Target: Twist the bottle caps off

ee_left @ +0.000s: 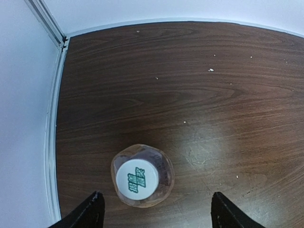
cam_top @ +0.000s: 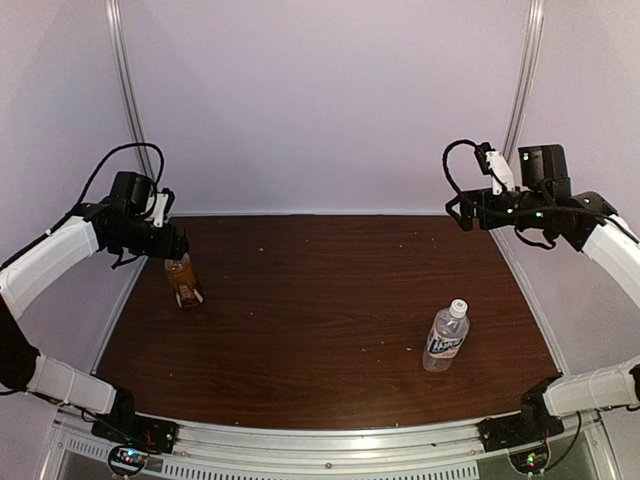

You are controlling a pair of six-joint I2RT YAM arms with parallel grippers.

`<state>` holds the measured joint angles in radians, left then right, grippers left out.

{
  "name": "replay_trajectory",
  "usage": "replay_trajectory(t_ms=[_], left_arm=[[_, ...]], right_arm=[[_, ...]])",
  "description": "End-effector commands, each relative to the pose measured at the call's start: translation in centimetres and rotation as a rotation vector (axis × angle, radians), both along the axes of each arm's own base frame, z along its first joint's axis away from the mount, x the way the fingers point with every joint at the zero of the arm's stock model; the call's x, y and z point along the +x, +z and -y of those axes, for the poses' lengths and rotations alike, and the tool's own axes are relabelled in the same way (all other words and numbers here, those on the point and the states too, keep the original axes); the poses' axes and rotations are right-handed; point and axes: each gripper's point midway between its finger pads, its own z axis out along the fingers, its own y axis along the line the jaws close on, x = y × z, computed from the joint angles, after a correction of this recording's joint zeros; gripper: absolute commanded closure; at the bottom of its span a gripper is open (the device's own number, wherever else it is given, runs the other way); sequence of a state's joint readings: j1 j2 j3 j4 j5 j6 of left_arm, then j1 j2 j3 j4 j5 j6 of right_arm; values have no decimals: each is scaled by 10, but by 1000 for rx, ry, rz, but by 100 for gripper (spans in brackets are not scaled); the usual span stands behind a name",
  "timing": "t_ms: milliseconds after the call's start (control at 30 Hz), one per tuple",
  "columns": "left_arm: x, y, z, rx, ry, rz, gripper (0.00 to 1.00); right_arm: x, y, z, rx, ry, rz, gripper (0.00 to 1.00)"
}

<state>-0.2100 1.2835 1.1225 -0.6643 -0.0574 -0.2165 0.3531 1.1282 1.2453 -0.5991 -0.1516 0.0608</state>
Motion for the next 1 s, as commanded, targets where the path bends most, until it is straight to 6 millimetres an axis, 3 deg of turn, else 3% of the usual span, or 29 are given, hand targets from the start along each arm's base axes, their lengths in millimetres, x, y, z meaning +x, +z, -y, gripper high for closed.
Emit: replay_trajectory(t_ms=[0,233,500,967], left_arm=[[12,9,-11,25,51,29,23],[20,-6,-19,62,65,2,26],[30,-8,-15,42,43,-3,41],[37,-13,-17,46,42,-7,50]], right_arm=[[5,-2,-7,25,16,-4,0],[10,-10,-13,29,34,-25,0],[13,-17,-13,18,28,-44,0],[9,-18,-11,20,24,-51,0]])
